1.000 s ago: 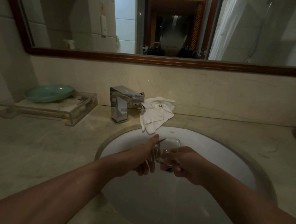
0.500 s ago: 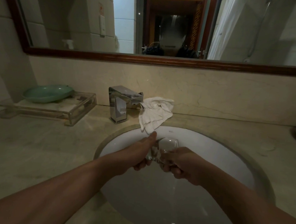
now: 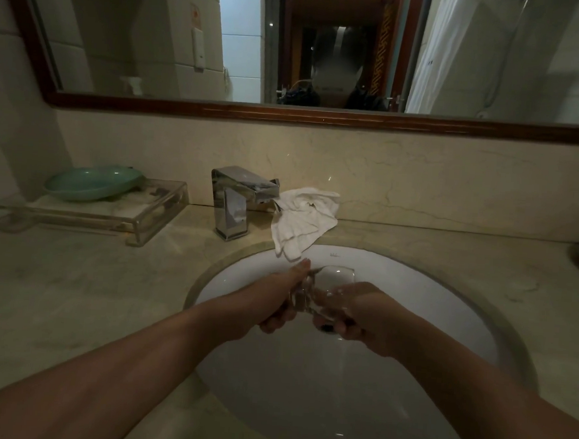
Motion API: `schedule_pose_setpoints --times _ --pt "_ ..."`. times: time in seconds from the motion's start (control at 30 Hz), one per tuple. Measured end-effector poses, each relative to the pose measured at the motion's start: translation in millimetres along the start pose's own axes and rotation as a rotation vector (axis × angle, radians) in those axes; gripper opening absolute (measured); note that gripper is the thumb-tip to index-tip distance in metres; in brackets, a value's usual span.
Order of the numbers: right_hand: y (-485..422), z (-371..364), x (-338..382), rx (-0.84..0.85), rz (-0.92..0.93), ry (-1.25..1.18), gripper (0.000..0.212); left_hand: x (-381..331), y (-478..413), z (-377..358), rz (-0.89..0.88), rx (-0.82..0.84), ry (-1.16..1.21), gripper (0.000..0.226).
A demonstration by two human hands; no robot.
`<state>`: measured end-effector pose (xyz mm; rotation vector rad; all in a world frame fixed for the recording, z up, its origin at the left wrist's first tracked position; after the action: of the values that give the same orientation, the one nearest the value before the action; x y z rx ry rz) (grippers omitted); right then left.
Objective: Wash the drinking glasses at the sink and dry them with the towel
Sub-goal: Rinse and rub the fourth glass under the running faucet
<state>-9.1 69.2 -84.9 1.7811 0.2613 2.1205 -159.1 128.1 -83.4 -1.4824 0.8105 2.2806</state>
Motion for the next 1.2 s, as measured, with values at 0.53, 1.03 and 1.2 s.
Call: schedule_pose_setpoints --times 0.53,1.03,1.2 --pt "-1.6 -5.4 -2.3 0.037 -0.010 -0.024 0.018 6.8 -9.9 -2.9 0.018 0.014 0.094 0.068" --pt "-1.1 -8.4 0.8 0.023 0.004 -0.050 0.015 6.9 -2.3 1.1 0.087 -0.017 0.041 0.071" --pt "-3.5 -13.5 -1.3 0.185 -0.045 -0.184 0.016 4.3 -3.5 2.2 0.043 0.024 0.079 0.063"
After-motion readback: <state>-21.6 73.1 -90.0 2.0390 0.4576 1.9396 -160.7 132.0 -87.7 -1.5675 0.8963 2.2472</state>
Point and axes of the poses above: each hand's wrist, its own y-axis away from the middle knuckle, its own z-axis out of the back of the hand, x = y × z, the point moved 6 cm from there along -y, towards the middle knuckle
